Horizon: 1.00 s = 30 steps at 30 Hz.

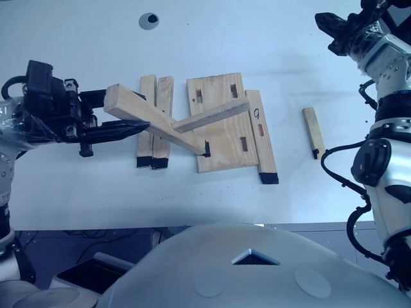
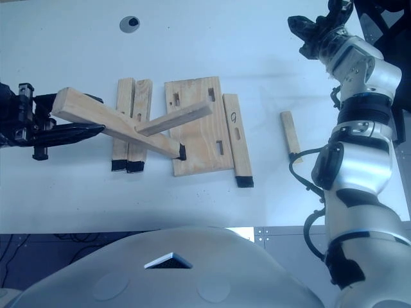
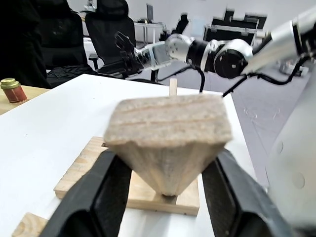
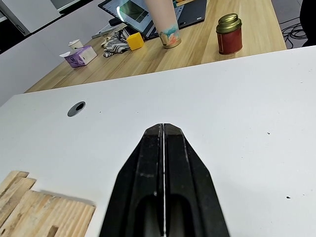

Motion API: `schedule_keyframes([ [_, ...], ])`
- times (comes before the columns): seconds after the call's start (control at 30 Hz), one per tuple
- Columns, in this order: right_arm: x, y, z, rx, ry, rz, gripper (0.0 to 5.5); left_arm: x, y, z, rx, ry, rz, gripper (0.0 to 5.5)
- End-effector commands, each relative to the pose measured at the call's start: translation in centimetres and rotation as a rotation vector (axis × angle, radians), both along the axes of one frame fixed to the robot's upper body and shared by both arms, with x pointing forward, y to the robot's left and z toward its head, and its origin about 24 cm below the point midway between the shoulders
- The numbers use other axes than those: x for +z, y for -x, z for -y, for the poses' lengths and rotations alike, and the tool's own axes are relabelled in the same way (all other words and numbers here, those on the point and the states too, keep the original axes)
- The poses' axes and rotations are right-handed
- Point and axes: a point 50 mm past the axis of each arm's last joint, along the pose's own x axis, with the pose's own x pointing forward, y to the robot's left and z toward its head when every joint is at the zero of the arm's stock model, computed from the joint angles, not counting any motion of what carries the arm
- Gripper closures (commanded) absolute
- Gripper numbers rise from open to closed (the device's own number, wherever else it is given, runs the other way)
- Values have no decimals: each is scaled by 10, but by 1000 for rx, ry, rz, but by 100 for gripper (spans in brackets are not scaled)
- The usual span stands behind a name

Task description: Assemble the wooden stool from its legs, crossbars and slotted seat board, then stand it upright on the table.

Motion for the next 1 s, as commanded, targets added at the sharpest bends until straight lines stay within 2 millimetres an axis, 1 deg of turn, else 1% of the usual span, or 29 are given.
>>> schedule_keyframes([
  [0.03, 1, -1, -3, -7, -18, 12, 550, 14, -10, 13, 10, -270, 75, 349],
  [0.23, -10, 4, -6, -20, -32, 4, 550, 38, -20, 28, -39, -340, 137, 349],
  [0.37, -22, 10, -11, -38, -35, 8, 550, 51, -29, 35, -88, -397, 122, 349],
  [0.47, -31, 15, -14, -89, -86, 17, 550, 62, -47, 36, -103, -448, 113, 349],
  [0.57, -46, 25, -15, -138, -124, 3, 550, 68, -64, 42, -112, -526, 129, 349],
  [0.7, -58, 35, -16, -177, -145, -13, 550, 62, -68, 43, -164, -595, 103, 349],
  [0.9, -61, 37, -14, -210, -148, -16, 550, 48, -70, 42, -187, -668, 47, 349],
  [1.0, -64, 37, -16, -221, -154, -16, 550, 41, -76, 52, -205, -678, 21, 349],
])
